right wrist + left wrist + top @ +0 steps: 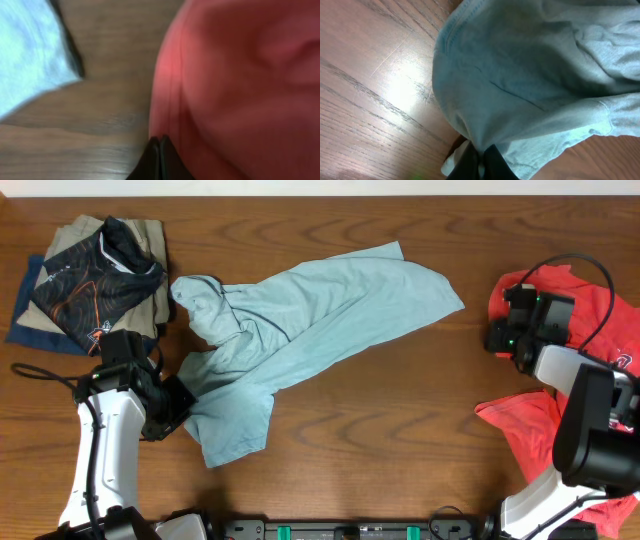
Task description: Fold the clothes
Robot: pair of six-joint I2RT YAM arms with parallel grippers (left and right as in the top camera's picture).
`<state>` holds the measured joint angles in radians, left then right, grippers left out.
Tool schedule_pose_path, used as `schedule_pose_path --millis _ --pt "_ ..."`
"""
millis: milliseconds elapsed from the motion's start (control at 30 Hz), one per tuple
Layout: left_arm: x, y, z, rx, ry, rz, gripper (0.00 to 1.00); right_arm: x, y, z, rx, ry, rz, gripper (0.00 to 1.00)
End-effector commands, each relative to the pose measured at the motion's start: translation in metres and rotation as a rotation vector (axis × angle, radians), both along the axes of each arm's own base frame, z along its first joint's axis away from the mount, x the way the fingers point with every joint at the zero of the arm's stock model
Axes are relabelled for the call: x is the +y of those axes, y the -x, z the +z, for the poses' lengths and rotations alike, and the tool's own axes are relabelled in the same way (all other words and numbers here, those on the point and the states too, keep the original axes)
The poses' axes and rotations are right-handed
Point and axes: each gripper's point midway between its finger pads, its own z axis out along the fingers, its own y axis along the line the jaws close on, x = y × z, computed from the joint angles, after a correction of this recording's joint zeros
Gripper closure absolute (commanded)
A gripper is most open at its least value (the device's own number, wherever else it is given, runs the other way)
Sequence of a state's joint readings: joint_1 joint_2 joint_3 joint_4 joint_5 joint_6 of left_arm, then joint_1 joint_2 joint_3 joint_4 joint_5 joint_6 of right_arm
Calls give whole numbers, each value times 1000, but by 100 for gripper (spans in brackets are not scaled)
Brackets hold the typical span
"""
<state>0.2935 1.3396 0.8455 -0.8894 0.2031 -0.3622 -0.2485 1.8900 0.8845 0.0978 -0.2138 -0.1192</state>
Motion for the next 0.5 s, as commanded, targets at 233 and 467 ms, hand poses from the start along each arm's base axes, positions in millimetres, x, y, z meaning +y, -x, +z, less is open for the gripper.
schedule_pose_path --millis 233,467 --pt "3 -5 2 -20 -7 17 94 -152 42 -10 88 368 -577 90" --pt "4 -9 2 -38 -11 20 94 -238 94 4 113 332 -925 80"
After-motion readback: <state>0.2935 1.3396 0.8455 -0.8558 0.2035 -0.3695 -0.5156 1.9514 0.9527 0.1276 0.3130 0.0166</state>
